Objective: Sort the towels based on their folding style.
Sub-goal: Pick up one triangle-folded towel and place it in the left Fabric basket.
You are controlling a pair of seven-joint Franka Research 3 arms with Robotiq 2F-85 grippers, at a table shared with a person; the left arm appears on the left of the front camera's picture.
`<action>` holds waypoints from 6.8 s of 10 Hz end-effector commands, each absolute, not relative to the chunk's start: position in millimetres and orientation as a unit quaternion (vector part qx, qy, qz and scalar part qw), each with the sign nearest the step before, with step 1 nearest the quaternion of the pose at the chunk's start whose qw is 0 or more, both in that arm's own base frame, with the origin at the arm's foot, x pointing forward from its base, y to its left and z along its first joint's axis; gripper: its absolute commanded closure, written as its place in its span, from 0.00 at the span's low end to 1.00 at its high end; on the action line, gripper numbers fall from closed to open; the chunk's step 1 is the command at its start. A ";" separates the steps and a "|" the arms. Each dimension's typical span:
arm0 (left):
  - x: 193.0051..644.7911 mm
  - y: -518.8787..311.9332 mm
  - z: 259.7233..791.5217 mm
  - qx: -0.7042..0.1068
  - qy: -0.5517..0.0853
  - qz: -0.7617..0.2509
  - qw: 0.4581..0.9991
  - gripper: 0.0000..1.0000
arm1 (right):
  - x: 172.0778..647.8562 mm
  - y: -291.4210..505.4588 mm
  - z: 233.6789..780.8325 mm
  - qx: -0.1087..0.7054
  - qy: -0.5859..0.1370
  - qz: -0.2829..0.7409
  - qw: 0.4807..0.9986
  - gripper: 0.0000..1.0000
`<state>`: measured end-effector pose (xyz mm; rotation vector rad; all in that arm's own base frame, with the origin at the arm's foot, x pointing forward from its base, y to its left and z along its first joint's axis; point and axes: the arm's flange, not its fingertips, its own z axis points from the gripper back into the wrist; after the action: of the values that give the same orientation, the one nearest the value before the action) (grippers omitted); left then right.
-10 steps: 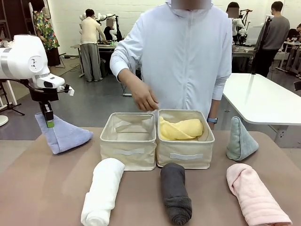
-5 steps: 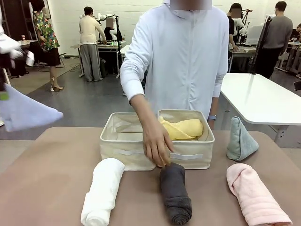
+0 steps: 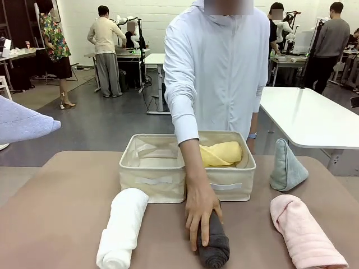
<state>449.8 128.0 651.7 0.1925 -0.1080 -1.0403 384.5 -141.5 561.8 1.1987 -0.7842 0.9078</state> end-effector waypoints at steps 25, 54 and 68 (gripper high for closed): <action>423.9 -296.8 634.4 0.156 -0.020 -0.770 0.619 0.84 | 386.9 -140.6 564.6 0.536 -0.360 0.401 0.649 0.00; 516.0 -333.4 462.6 0.154 0.107 -0.753 0.631 0.84 | 386.9 -140.6 564.6 0.536 -0.360 0.401 0.649 0.00; 517.6 -336.0 464.1 0.148 0.112 -0.765 0.616 0.00 | 386.9 -140.6 564.6 0.536 -0.360 0.401 0.649 0.00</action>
<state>513.9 -334.9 461.2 0.3254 0.2382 -1.7499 384.2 -141.8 562.7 1.1969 -0.7841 0.9088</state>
